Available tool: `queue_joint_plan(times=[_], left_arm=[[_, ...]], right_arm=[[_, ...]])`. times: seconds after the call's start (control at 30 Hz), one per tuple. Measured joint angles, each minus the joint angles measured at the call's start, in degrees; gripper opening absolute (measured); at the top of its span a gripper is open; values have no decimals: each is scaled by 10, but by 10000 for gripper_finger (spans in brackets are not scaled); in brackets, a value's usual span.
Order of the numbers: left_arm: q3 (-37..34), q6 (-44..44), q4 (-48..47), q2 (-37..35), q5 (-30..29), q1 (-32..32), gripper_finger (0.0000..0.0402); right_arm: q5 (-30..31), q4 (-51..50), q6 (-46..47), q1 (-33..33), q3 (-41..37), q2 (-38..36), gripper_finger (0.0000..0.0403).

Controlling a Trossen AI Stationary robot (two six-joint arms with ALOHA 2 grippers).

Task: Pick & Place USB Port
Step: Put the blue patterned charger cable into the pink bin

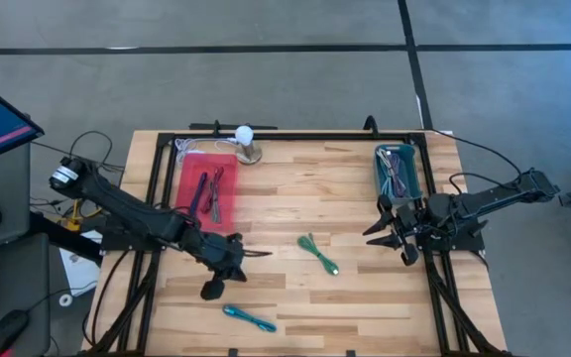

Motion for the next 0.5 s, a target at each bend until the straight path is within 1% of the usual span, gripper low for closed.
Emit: queue_joint_plan(times=[0.1,0.2,0.23,0.33,0.43,0.5], left_arm=[[0,-37,3,17,34,0,6],[0,-48,17,34,34,-2,7],[0,-46,25,38,28,-4,6],[10,-34,30,52,-15,-17,5],[32,-33,14,60,-48,-27,5],[48,-33,-15,62,-74,-35,4]], right_arm=[[1,1,0,0,0,0,107],[1,1,0,0,0,0,107],[1,1,0,0,0,0,107],[1,1,0,0,0,0,107],[2,1,0,0,0,0,107],[2,1,0,0,0,0,107]])
